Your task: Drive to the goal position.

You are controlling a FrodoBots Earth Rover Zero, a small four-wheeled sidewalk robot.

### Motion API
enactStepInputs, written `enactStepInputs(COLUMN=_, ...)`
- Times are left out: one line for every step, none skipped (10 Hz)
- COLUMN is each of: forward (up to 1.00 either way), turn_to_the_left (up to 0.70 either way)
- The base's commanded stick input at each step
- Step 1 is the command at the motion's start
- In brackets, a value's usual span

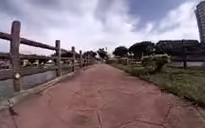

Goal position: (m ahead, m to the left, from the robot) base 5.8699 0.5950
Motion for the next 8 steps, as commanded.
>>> enactStepInputs(forward=0.70, turn_to_the_left=0.12)
enactStepInputs(forward=0.70, turn_to_the_left=0.09)
enactStepInputs(forward=0.70, turn_to_the_left=0.03)
enactStepInputs(forward=0.70, turn_to_the_left=-0.03)
enactStepInputs(forward=0.70, turn_to_the_left=-0.10)
enactStepInputs(forward=0.70, turn_to_the_left=-0.16)
enactStepInputs(forward=0.70, turn_to_the_left=-0.23)
enactStepInputs(forward=0.70, turn_to_the_left=-0.23)
